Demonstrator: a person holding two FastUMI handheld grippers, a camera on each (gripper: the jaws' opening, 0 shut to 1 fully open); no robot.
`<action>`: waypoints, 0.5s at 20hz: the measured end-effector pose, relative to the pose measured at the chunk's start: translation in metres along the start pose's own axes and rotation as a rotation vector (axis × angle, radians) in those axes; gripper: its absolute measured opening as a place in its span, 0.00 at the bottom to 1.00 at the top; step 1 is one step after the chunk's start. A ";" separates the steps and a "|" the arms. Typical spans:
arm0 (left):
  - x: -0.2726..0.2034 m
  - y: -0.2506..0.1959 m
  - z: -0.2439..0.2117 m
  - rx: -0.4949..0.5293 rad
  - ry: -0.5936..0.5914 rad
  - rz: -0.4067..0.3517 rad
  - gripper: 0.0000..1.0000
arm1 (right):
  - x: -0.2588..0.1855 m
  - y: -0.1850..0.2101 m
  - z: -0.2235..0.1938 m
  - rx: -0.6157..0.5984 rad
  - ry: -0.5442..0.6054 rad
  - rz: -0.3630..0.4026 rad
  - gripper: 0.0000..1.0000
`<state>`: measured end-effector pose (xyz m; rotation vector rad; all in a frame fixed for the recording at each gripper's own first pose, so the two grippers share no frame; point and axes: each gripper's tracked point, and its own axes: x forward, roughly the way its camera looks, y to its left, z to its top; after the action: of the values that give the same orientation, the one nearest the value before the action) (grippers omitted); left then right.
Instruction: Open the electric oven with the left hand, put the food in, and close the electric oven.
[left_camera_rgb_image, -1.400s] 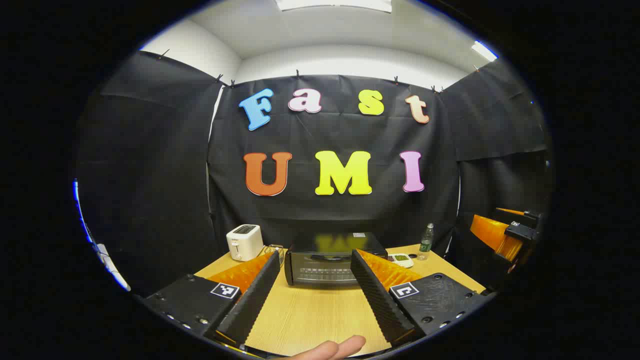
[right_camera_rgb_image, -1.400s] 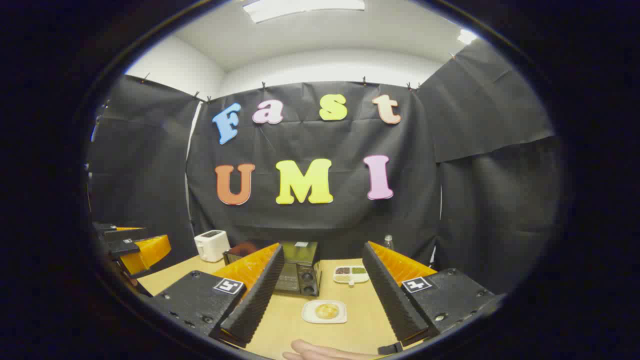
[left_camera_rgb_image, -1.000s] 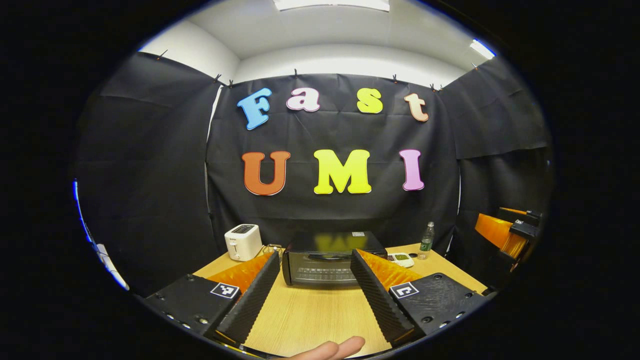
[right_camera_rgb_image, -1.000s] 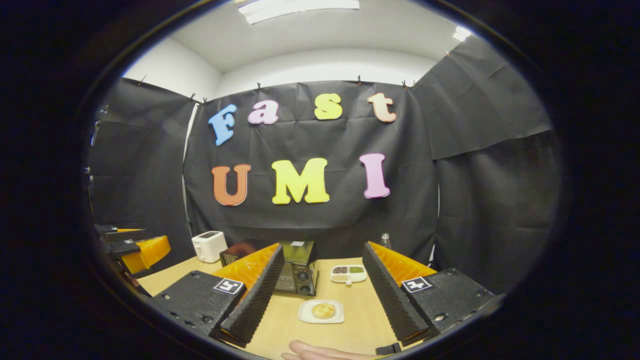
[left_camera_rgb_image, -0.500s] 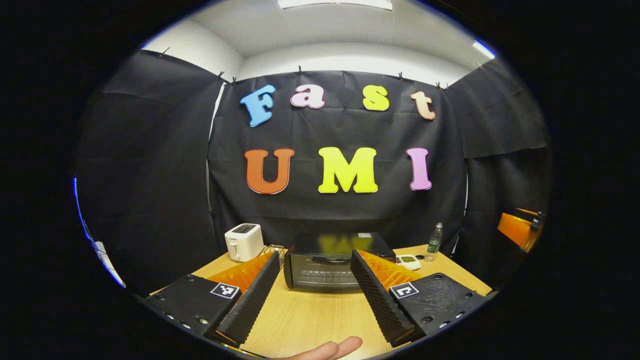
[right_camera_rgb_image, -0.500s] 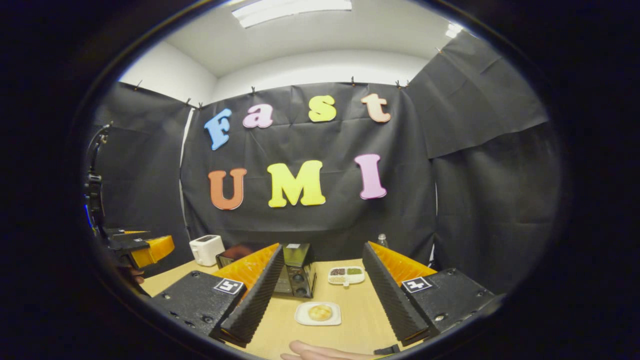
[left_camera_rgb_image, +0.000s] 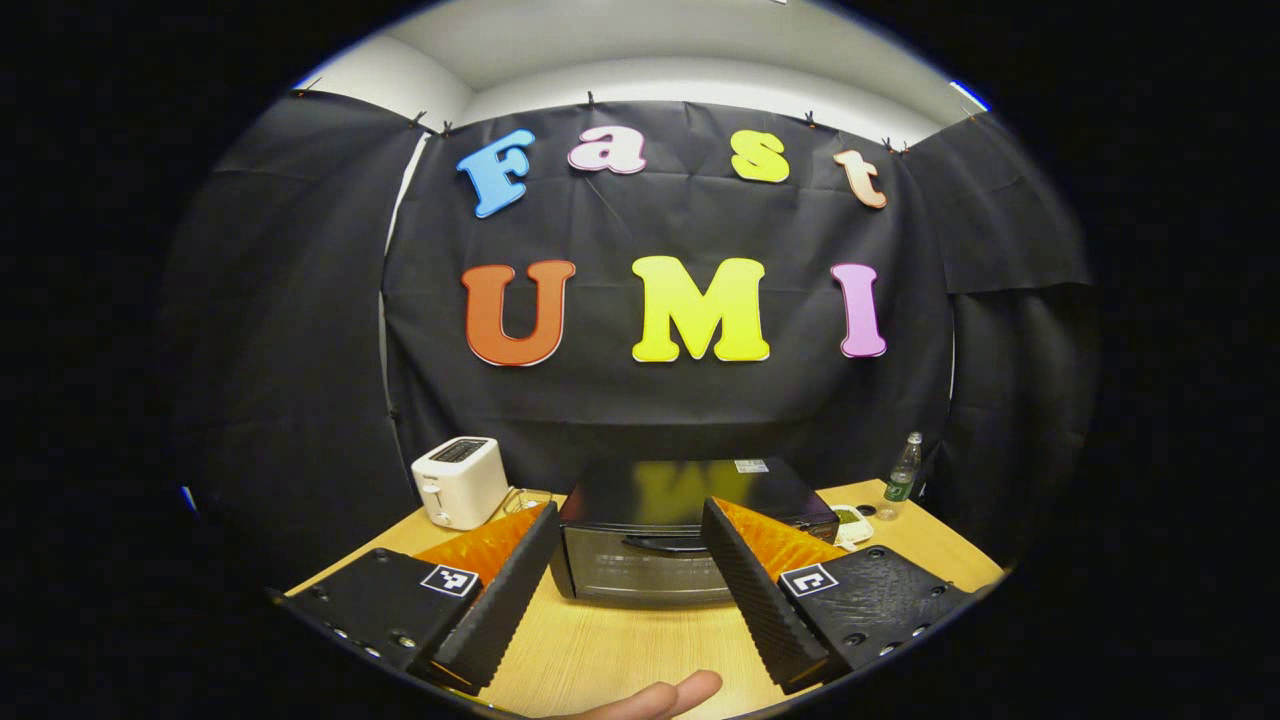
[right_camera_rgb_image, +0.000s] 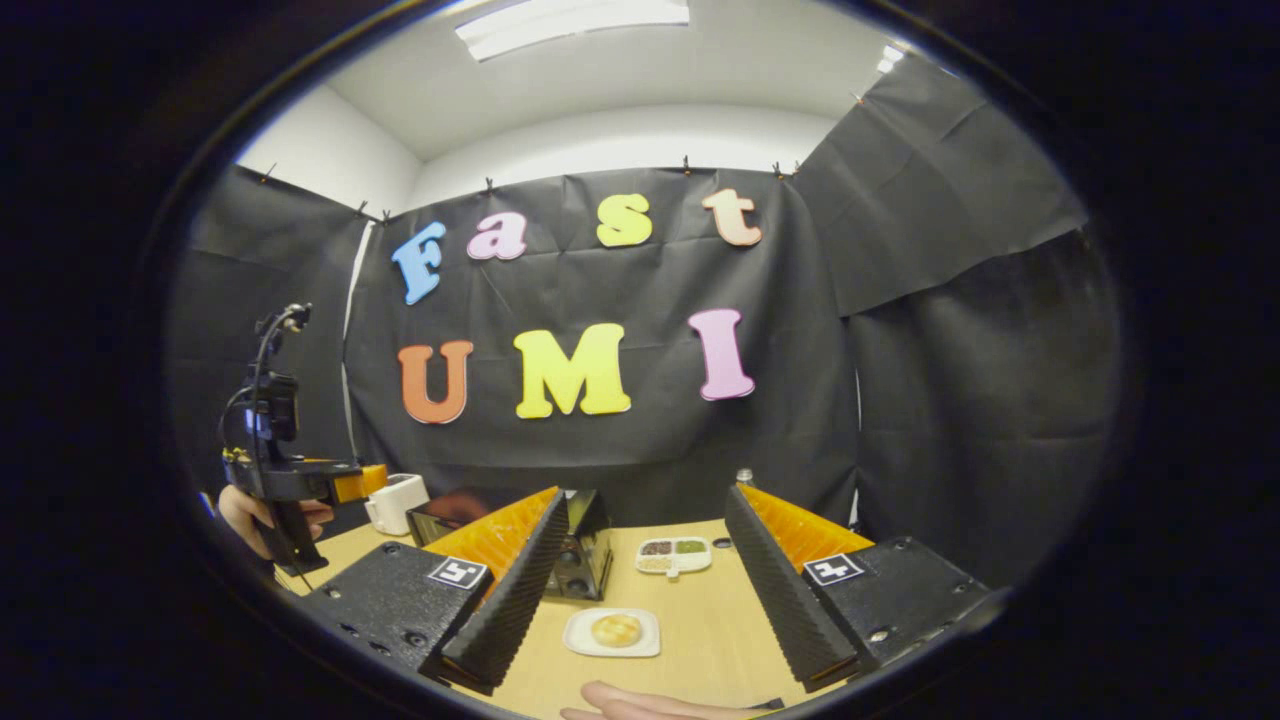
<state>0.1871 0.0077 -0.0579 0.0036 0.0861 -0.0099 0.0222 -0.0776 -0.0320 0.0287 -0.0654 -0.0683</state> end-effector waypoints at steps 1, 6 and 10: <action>0.014 -0.001 -0.007 -0.003 0.022 -0.005 0.90 | 0.001 -0.007 -0.001 -0.016 -0.007 -0.011 0.96; 0.072 -0.020 -0.043 -0.023 0.110 -0.050 0.94 | 0.002 -0.025 -0.014 -0.077 -0.015 -0.033 0.96; 0.100 -0.038 -0.064 -0.035 0.157 -0.076 0.94 | -0.001 -0.031 -0.019 -0.103 -0.020 -0.037 0.96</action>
<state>0.2813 -0.0311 -0.1306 -0.0338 0.2433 -0.0839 0.0200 -0.1076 -0.0519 -0.0739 -0.0810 -0.1093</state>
